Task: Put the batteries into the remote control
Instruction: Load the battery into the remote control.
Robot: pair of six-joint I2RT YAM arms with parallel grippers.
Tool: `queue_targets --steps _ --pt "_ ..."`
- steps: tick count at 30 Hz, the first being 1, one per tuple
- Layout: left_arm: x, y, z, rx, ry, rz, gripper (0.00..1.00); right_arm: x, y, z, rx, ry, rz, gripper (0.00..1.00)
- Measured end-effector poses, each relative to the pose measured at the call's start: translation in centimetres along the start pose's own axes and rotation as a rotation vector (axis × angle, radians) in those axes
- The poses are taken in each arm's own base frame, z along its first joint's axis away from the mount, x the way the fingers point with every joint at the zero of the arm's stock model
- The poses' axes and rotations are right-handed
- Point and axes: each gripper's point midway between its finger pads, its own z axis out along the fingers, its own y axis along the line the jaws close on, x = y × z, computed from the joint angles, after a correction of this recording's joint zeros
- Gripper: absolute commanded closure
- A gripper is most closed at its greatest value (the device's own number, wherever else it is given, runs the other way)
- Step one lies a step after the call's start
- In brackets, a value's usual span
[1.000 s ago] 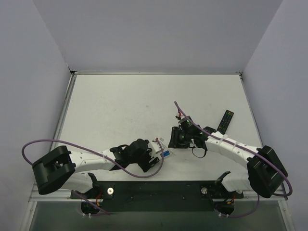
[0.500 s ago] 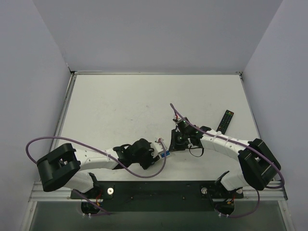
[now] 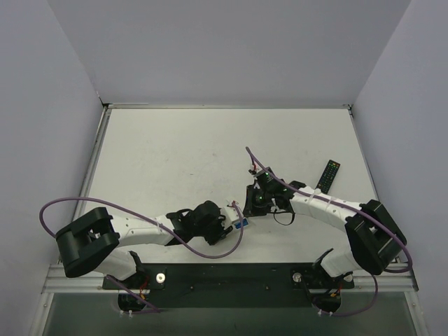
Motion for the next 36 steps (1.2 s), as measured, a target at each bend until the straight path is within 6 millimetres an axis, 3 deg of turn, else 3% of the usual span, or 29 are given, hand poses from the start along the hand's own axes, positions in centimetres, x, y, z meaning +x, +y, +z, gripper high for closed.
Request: queue_targets --steps 12,23,30,36 --pt "-0.2 -0.2 0.1 0.012 0.001 -0.001 0.87 0.5 -0.5 0.7 0.019 0.029 0.007 0.96" --pt "-0.4 -0.3 0.3 0.015 0.003 -0.003 0.89 0.5 -0.5 0.5 0.02 0.028 0.008 0.96" --pt "-0.4 -0.3 0.3 0.015 0.004 -0.003 0.89 -0.5 0.0 -1.1 0.01 -0.036 -0.013 0.93" --pt "-0.4 -0.3 0.3 0.015 0.006 -0.003 0.89 -0.4 -0.4 -1.3 0.036 -0.034 -0.016 0.92"
